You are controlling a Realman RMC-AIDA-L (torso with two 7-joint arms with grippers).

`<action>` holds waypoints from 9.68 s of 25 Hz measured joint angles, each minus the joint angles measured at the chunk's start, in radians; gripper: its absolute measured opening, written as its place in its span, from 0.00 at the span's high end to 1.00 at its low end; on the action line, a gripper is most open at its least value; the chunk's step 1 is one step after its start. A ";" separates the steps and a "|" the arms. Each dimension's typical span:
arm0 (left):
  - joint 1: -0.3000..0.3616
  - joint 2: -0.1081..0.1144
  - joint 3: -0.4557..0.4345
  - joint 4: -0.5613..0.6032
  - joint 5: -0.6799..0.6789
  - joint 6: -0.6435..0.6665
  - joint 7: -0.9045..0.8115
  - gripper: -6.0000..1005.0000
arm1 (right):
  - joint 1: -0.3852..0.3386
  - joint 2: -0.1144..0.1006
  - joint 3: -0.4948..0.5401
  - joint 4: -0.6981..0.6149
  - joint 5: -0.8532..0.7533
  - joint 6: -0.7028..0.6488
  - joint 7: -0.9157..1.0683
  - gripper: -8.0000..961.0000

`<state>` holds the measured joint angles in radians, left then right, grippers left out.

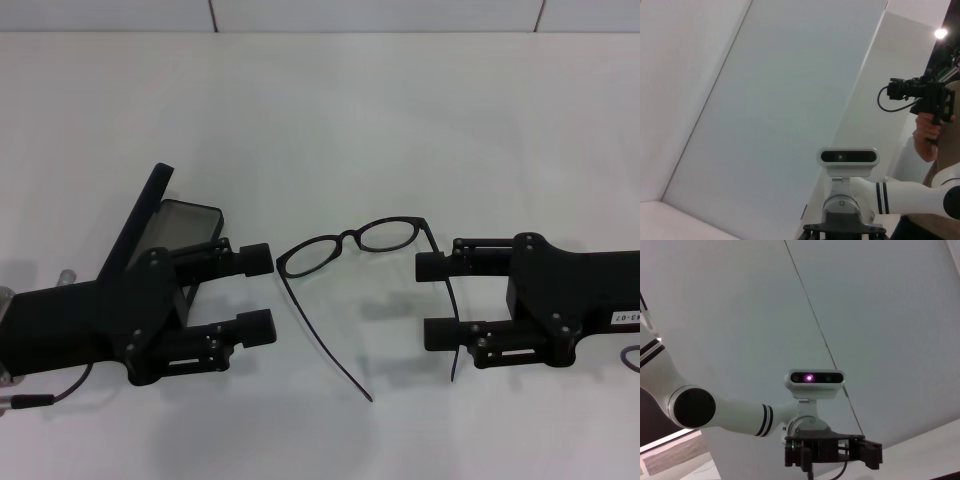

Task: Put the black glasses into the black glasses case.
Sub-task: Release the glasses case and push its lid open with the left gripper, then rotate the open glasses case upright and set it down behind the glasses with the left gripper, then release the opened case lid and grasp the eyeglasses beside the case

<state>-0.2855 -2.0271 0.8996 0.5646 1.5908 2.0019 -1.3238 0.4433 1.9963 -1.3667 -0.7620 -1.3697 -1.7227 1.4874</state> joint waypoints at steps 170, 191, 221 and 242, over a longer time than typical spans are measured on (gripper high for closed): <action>-0.103 -0.070 0.902 1.167 1.163 -1.094 -0.989 0.53 | -0.054 0.000 0.267 0.115 -0.135 0.058 -0.271 0.30; 0.312 -0.062 0.382 0.840 -0.142 -0.742 -0.269 0.89 | 0.587 0.022 0.041 -0.098 -0.866 0.235 0.234 0.42; 0.051 -0.049 0.027 0.132 0.188 -0.081 0.058 0.89 | 0.810 0.032 -0.294 0.170 -0.746 0.490 0.263 0.50; 0.037 -0.058 0.021 0.070 0.181 -0.110 0.114 0.89 | 0.801 0.032 -0.326 0.218 -0.673 0.517 0.202 0.55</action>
<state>-0.2481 -2.0847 0.9203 0.6343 1.7717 1.8918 -1.2094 1.2445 2.0279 -1.6932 -0.5437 -2.0430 -1.2059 1.6894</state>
